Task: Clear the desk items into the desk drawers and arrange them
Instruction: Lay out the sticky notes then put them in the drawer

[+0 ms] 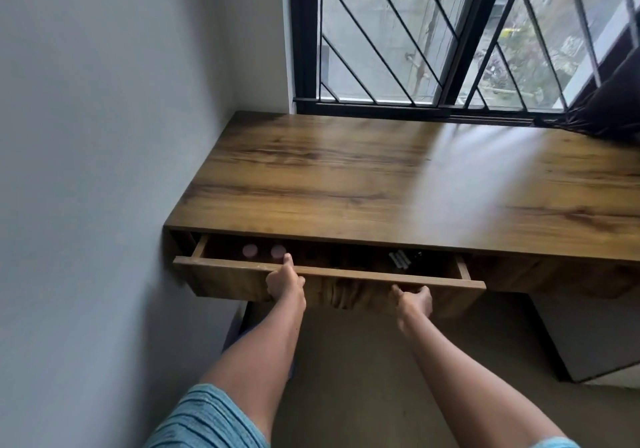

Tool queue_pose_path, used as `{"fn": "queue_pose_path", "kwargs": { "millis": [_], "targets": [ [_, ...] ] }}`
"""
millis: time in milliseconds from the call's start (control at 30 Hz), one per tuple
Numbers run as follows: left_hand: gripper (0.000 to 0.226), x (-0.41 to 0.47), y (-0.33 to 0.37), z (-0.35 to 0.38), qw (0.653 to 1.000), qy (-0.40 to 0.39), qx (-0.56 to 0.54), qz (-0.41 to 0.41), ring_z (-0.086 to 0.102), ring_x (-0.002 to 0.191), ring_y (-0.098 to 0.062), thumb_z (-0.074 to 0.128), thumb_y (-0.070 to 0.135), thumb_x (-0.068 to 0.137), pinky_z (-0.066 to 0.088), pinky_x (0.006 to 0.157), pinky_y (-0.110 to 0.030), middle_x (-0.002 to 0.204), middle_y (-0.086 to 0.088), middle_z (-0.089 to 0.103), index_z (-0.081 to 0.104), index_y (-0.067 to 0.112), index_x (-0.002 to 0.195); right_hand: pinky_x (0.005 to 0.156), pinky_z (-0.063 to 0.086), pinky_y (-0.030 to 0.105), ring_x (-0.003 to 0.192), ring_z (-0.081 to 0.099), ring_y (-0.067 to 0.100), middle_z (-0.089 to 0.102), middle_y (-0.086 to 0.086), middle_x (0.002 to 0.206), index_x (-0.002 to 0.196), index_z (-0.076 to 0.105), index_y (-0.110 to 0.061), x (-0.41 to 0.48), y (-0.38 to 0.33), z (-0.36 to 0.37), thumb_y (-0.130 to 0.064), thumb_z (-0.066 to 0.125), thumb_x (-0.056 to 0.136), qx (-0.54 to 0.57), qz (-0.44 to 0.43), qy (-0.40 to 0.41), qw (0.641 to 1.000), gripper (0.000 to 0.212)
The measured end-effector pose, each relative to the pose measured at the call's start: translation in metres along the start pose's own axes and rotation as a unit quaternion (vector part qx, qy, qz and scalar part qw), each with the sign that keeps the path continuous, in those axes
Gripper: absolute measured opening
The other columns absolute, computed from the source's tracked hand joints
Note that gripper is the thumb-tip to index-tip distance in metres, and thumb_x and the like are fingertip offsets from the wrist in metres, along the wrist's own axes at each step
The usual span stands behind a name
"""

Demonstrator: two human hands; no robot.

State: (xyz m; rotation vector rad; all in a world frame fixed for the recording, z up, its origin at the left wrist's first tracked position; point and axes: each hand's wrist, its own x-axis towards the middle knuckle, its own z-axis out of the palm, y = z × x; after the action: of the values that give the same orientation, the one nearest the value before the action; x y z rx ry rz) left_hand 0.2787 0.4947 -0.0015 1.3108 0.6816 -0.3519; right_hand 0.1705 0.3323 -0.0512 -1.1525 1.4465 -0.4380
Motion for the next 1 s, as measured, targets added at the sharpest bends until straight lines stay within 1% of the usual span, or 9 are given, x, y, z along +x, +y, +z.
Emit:
{"fn": "queue_pose_path", "kwargs": {
  "millis": [67, 167, 267, 400, 533, 633, 867, 933, 1000],
  "targets": [
    [0.048, 0.003, 0.006, 0.008, 1.000, -0.012, -0.019, -0.004, 0.067, 0.082, -0.029, 0.056, 0.036, 0.094, 0.046, 0.065, -0.020, 0.088, -0.015, 0.066, 0.058, -0.005, 0.119, 0.097, 0.049, 0.041, 0.106, 0.059, 0.030, 0.058, 0.020, 0.121, 0.122, 0.051, -0.002, 0.003, -0.008, 0.006, -0.006, 0.071, 0.081, -0.016, -0.014, 0.022, 1.000, 0.045],
    [0.049, 0.014, 0.011, 0.021, 0.998, -0.025, -0.048, -0.011, 0.055, 0.050, -0.019, 0.057, 0.037, 0.093, 0.049, 0.072, -0.023, 0.066, -0.010, 0.056, 0.059, -0.005, 0.118, 0.101, 0.045, 0.037, 0.116, 0.056, 0.032, 0.053, 0.024, 0.130, 0.130, 0.050, 0.000, 0.010, -0.023, 0.013, -0.004, 0.068, 0.084, -0.013, -0.013, 0.037, 0.999, 0.050],
    [0.042, 0.025, 0.014, 0.036, 0.997, -0.018, -0.078, -0.016, 0.032, 0.030, -0.004, 0.061, 0.033, 0.091, 0.051, 0.096, -0.030, 0.056, 0.002, 0.039, 0.061, -0.001, 0.115, 0.103, 0.040, 0.032, 0.122, 0.052, 0.033, 0.051, 0.025, 0.133, 0.133, 0.048, 0.001, 0.022, -0.032, 0.019, -0.004, 0.065, 0.086, -0.028, -0.012, 0.044, 0.999, 0.050],
    [0.015, 0.031, 0.022, 0.052, 0.995, -0.047, -0.087, -0.020, 0.018, 0.031, -0.003, 0.066, 0.029, 0.088, 0.036, 0.055, -0.019, 0.058, 0.007, 0.034, 0.063, 0.014, 0.085, 0.101, 0.041, 0.032, 0.118, 0.055, 0.034, 0.058, 0.025, 0.125, 0.123, 0.054, 0.006, 0.029, -0.047, 0.026, -0.009, 0.069, 0.084, -0.031, -0.012, 0.041, 0.999, 0.045],
    [0.024, 0.038, 0.025, 0.060, 0.996, -0.045, -0.074, -0.011, 0.019, 0.046, -0.008, 0.070, 0.025, 0.085, 0.034, 0.056, -0.019, 0.064, 0.007, 0.047, 0.058, 0.013, 0.069, 0.101, 0.042, 0.033, 0.122, 0.053, 0.036, 0.055, 0.027, 0.129, 0.125, 0.053, 0.008, 0.037, -0.056, 0.028, -0.005, 0.063, 0.088, -0.047, 0.003, 0.044, 0.998, 0.041],
    [0.033, 0.042, 0.020, 0.063, 0.999, -0.017, -0.039, 0.006, 0.024, 0.046, -0.010, 0.072, 0.023, 0.084, 0.034, 0.053, -0.022, 0.055, 0.003, 0.037, 0.050, 0.011, 0.062, 0.101, 0.041, 0.036, 0.123, 0.051, 0.037, 0.052, 0.028, 0.131, 0.126, 0.050, 0.010, 0.038, -0.052, 0.029, -0.001, 0.056, 0.092, -0.076, 0.001, 0.045, 0.996, 0.037],
    [0.023, 0.043, 0.021, 0.062, 0.999, -0.023, 0.029, 0.031, 0.042, 0.053, -0.009, 0.064, 0.011, 0.088, 0.036, 0.052, -0.022, 0.064, 0.001, 0.050, 0.052, 0.011, 0.069, 0.096, 0.044, 0.036, 0.120, 0.053, 0.035, 0.056, 0.024, 0.126, 0.121, 0.055, 0.005, 0.023, -0.055, 0.013, -0.025, 0.065, 0.088, -0.154, -0.055, -0.009, 0.986, 0.046],
    [0.016, 0.039, 0.026, 0.059, 0.997, -0.052, 0.053, 0.024, 0.048, 0.060, -0.012, 0.059, 0.012, 0.091, 0.040, 0.057, -0.023, 0.075, -0.001, 0.052, 0.054, 0.009, 0.077, 0.093, 0.045, 0.036, 0.118, 0.053, 0.035, 0.056, 0.022, 0.126, 0.126, 0.052, 0.001, 0.015, -0.056, 0.005, -0.032, 0.061, 0.090, -0.195, -0.091, -0.032, 0.976, 0.049],
    [0.023, 0.029, 0.027, 0.057, 0.992, -0.056, 0.111, 0.027, 0.061, 0.094, -0.027, 0.054, 0.018, 0.095, 0.049, 0.082, -0.034, 0.106, -0.012, 0.060, 0.058, 0.000, 0.108, 0.093, 0.045, 0.037, 0.118, 0.053, 0.035, 0.056, 0.021, 0.126, 0.129, 0.049, -0.001, 0.008, -0.058, -0.001, -0.035, 0.054, 0.094, -0.253, -0.138, -0.045, 0.957, 0.049]
  ]
}}
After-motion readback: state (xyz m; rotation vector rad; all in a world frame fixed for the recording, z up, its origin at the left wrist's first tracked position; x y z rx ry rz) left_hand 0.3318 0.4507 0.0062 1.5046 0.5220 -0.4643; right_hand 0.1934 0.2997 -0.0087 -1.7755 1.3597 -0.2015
